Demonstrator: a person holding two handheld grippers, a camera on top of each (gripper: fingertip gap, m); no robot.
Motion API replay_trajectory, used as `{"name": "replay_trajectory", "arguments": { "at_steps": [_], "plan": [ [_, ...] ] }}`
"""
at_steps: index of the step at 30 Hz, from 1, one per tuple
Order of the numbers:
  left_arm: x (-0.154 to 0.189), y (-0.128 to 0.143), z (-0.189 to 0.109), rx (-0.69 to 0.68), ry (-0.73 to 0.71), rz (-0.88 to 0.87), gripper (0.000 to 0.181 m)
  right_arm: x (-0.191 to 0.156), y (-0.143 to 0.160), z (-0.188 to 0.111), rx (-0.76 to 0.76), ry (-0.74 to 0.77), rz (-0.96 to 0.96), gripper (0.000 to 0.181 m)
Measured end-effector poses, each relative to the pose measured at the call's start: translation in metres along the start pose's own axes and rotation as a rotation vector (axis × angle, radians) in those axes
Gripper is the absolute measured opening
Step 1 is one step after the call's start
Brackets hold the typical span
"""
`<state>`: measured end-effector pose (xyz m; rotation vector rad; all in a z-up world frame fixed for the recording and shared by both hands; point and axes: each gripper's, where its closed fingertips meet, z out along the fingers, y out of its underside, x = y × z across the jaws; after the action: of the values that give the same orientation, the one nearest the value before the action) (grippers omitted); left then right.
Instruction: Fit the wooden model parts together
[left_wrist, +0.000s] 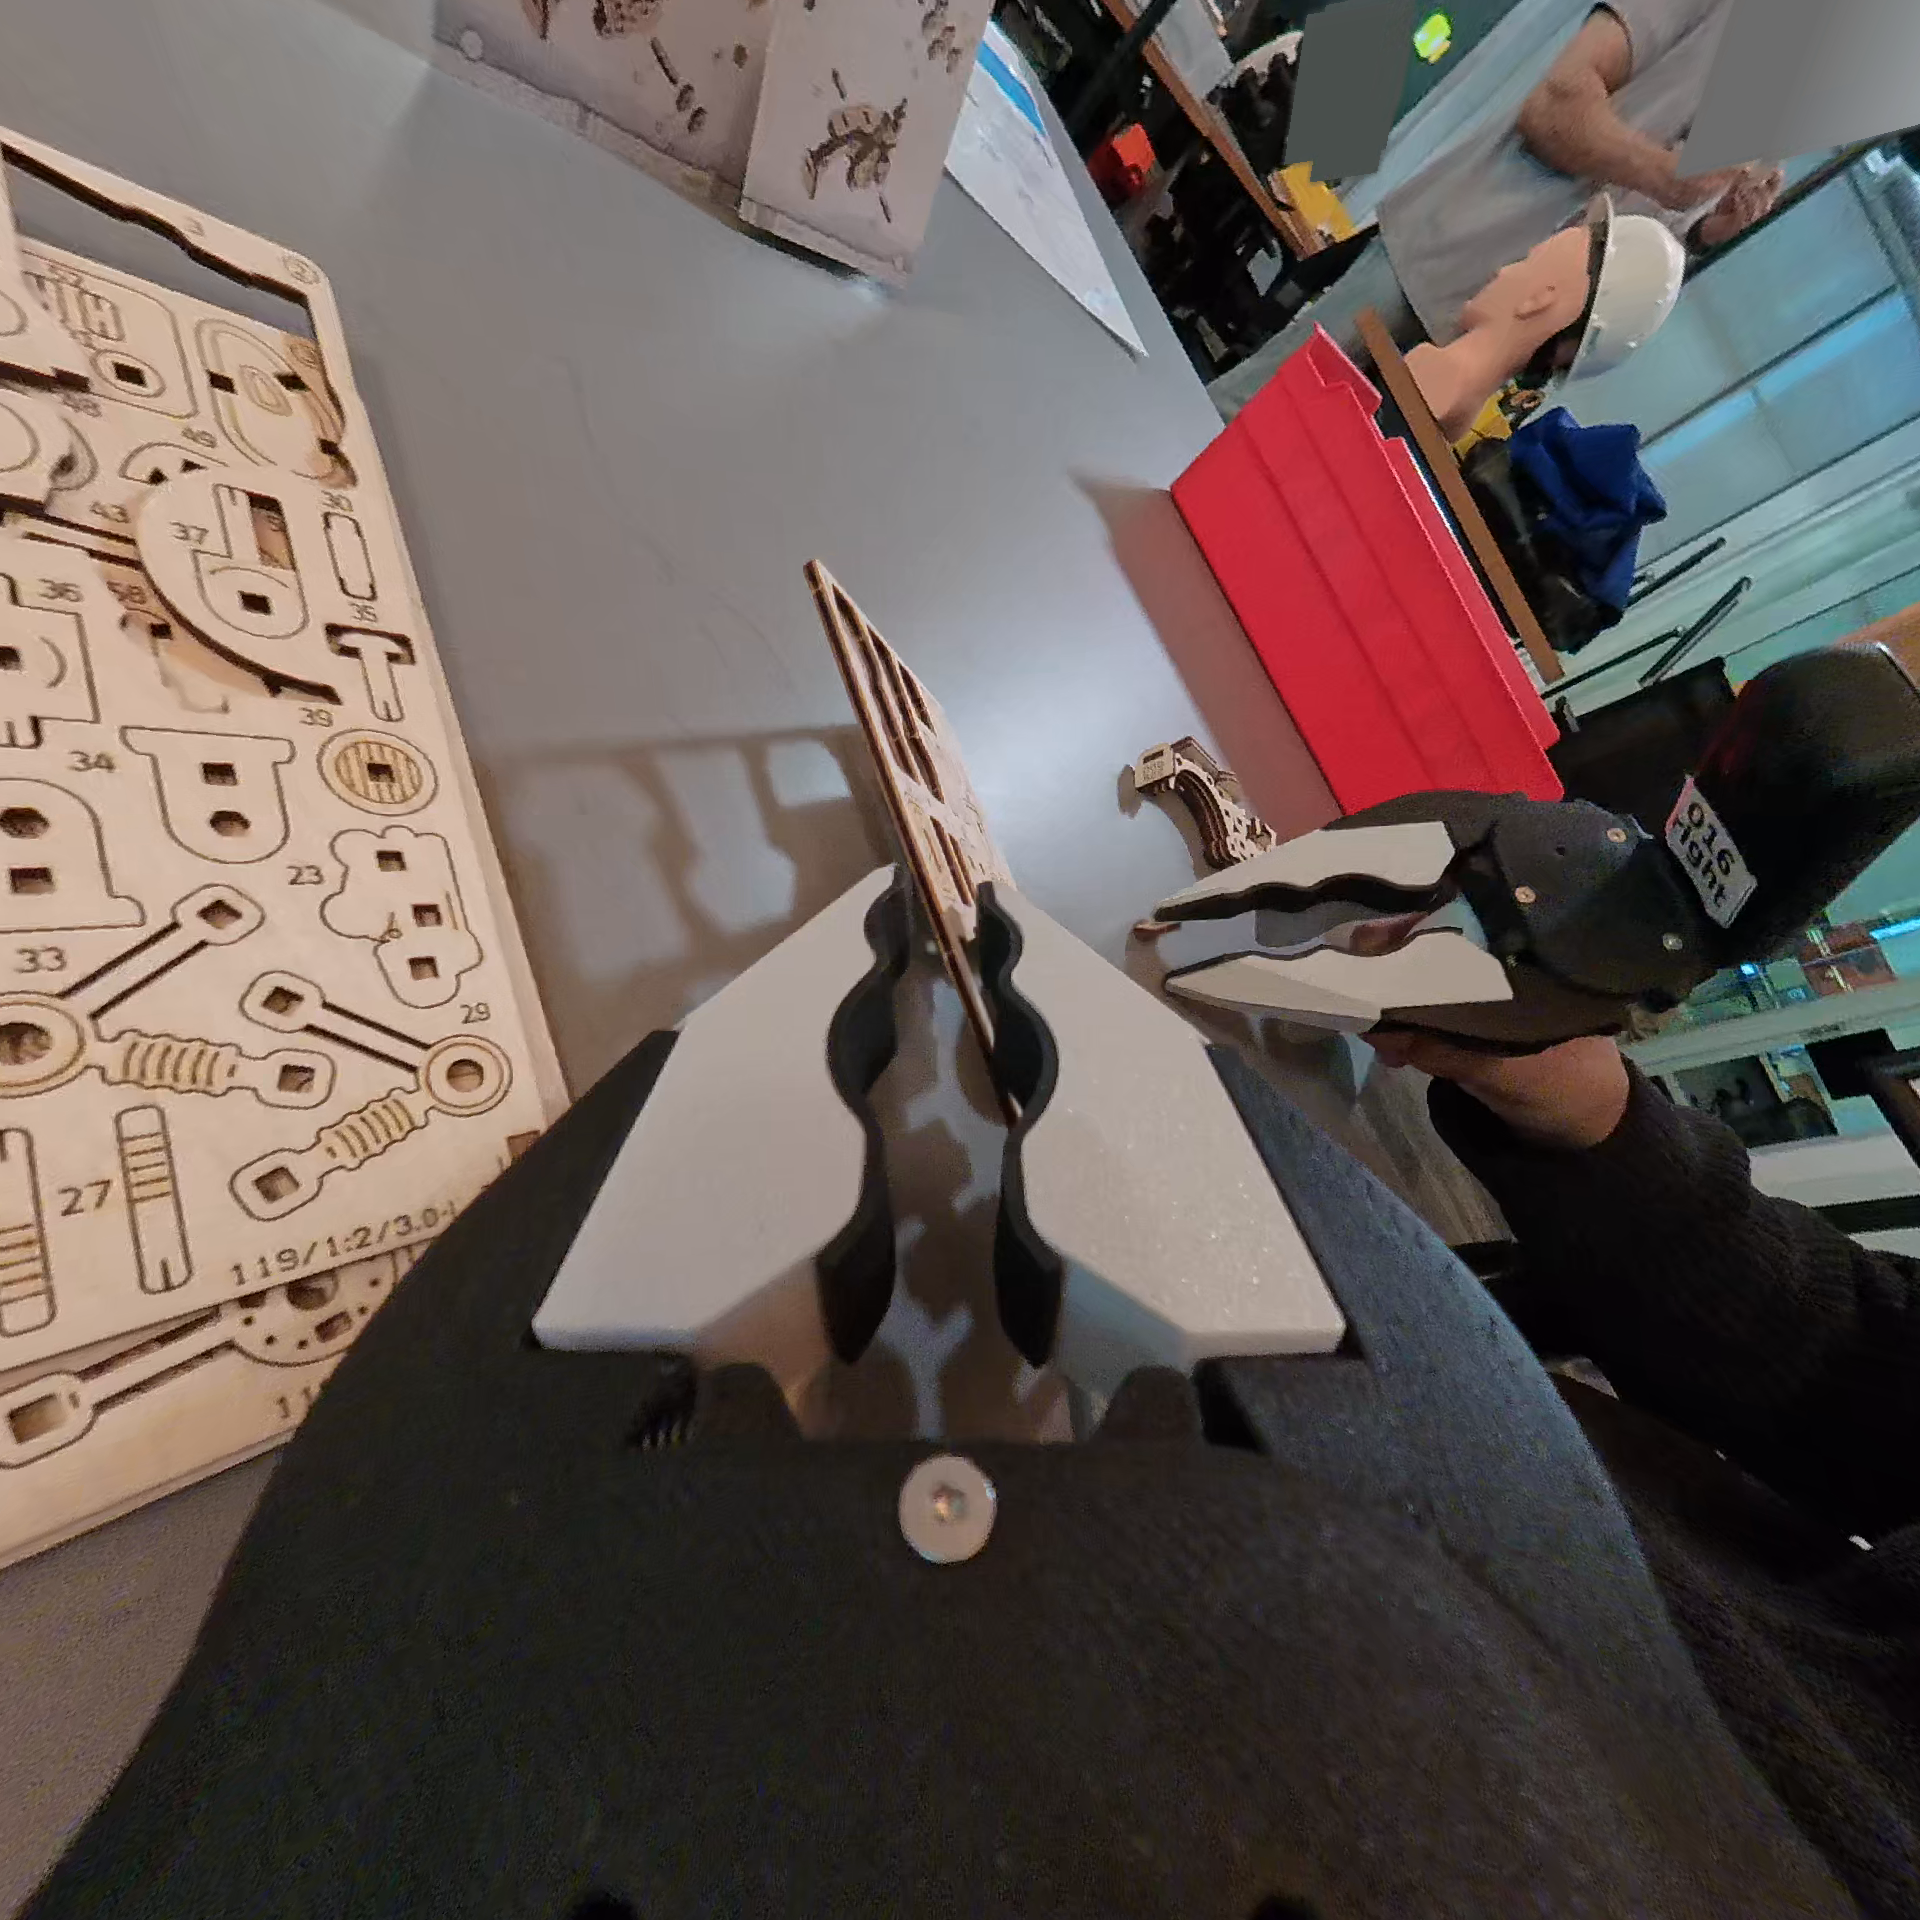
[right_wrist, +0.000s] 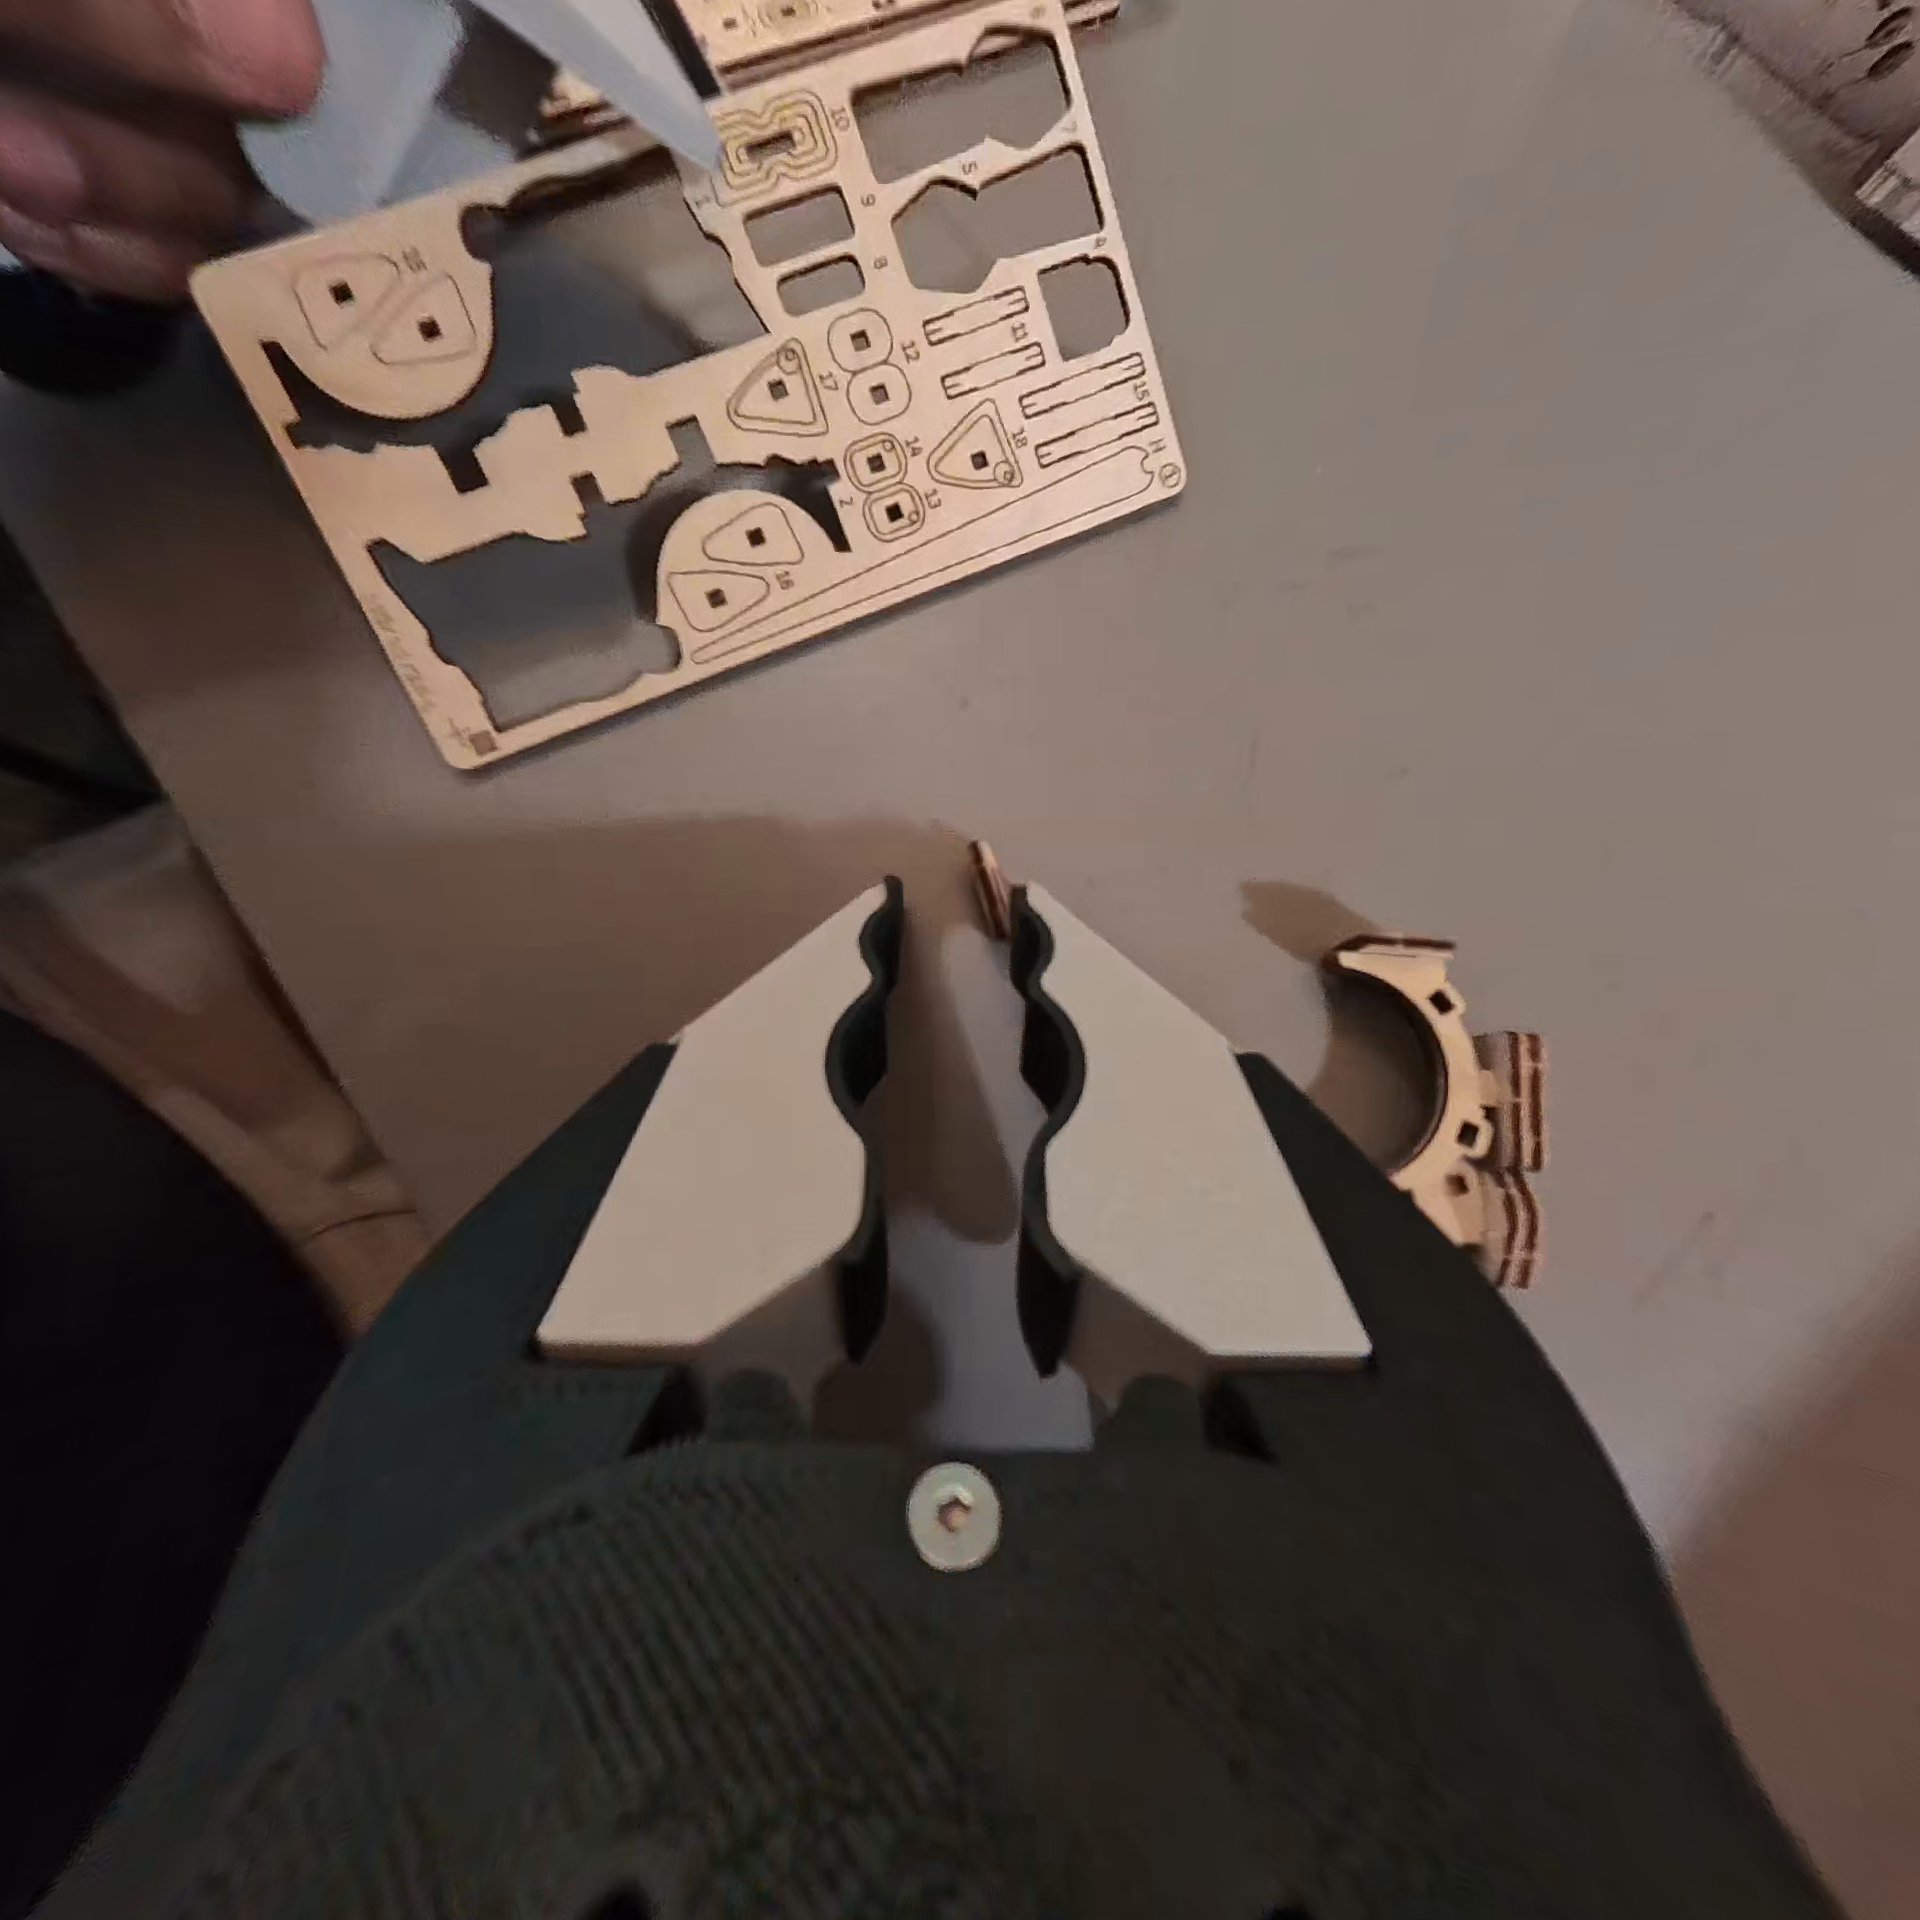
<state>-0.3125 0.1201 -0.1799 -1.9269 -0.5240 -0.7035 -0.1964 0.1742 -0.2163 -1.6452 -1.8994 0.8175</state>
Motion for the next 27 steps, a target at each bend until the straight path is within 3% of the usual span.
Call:
{"name": "replay_trajectory", "arguments": {
  "at_steps": [2,3,6,9,13,17,21,27],
  "plan": [
    [-0.003,-0.003,-0.002,0.012,-0.025,0.011,0.021,0.002,0.000,0.003,-0.004,0.021,-0.028,0.014],
    [-0.004,-0.004,-0.002,0.020,-0.039,0.019,0.025,0.000,0.000,0.003,-0.006,0.006,-0.029,0.002],
    [-0.001,-0.014,-0.006,0.076,-0.051,0.062,0.032,-0.003,0.000,0.002,-0.005,-0.026,0.000,0.002],
    [0.023,-0.031,-0.015,0.192,0.014,0.162,0.033,-0.016,-0.020,-0.010,0.143,-0.185,0.170,0.002],
    [0.084,-0.021,-0.013,0.196,0.305,0.265,0.022,-0.028,-0.074,-0.063,0.528,-0.625,0.575,0.001],
    [0.123,-0.002,-0.005,0.128,0.590,0.104,0.022,-0.026,-0.083,-0.082,0.625,-0.809,0.702,0.001],
    [0.139,0.005,-0.004,0.105,0.698,0.037,0.022,-0.042,-0.088,-0.084,0.620,-0.860,0.653,0.002],
    [0.142,0.024,0.005,-0.012,0.719,0.009,0.015,-0.057,-0.082,-0.072,0.545,-0.794,0.522,0.001]
  ]
}}
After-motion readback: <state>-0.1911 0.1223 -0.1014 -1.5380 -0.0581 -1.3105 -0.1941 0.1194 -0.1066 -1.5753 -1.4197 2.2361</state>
